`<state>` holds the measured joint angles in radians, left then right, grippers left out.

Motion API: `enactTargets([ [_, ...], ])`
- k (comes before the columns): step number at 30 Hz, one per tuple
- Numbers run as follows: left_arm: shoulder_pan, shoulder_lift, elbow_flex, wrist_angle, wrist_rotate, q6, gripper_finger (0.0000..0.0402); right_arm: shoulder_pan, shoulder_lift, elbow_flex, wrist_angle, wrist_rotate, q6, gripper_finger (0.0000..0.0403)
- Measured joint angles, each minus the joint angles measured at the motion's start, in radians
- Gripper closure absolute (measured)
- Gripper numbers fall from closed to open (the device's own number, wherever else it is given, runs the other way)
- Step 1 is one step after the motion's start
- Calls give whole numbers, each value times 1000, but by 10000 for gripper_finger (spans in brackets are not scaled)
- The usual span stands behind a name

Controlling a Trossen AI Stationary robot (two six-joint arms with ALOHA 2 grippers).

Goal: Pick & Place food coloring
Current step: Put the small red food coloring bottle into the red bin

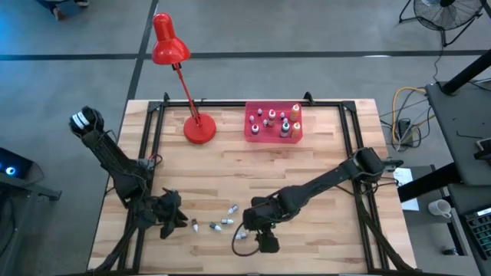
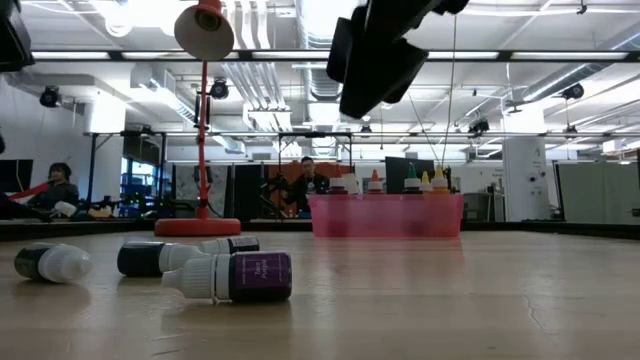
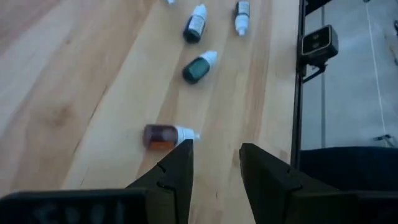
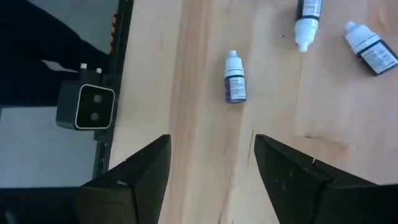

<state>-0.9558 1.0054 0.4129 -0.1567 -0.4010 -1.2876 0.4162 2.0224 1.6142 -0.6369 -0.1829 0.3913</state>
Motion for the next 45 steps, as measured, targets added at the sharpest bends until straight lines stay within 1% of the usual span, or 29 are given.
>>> enactTargets([
  [2,0,0,0,-1,28,-9,296,2,-2,0,1,-1,-21,179],
  [3,1,0,0,-2,46,-45,296,3,-2,0,2,-1,-25,179],
  [5,13,0,0,-16,65,-182,296,3,-2,0,1,-1,-25,179],
  [8,43,0,-1,-47,45,-415,296,2,-2,0,-4,0,-22,179],
  [9,49,0,-1,-55,41,-459,296,1,-3,0,-10,0,-17,179],
  [10,51,3,0,-53,41,-460,296,1,-3,0,-22,3,-17,179],
  [11,51,10,4,-43,41,-404,296,1,-3,0,-37,4,-24,179],
  [13,47,27,30,-22,45,-217,296,2,-3,-1,-78,24,-66,179],
  [17,42,78,102,-22,85,291,296,0,-3,-3,-208,40,-278,179],
  [19,47,113,141,-26,63,557,296,-3,-3,-3,-287,55,-379,179],
  [20,48,134,162,-29,31,672,296,-6,-3,-4,-322,55,-422,179],
  [21,51,156,185,-40,4,759,296,-10,-3,-5,-347,55,-452,179],
  [23,65,203,230,-84,-8,887,296,-20,-3,-9,-359,55,-477,179],
  [26,94,274,285,-200,12,959,296,-36,-3,-10,-355,56,-453,179],
  [30,115,344,355,-426,28,954,296,-51,-4,-10,-355,62,-384,179],
  [33,125,378,388,-554,40,952,296,-55,-4,-10,-355,62,-386,179],
  [38,124,384,387,-557,47,965,296,-68,-4,-10,-352,105,-407,179],
  [41,125,381,376,-539,61,981,296,-83,-4,-11,-344,109,-410,179],
  [45,128,384,351,-453,253,1171,296,-108,-4,-11,-305,136,-413,179],
])
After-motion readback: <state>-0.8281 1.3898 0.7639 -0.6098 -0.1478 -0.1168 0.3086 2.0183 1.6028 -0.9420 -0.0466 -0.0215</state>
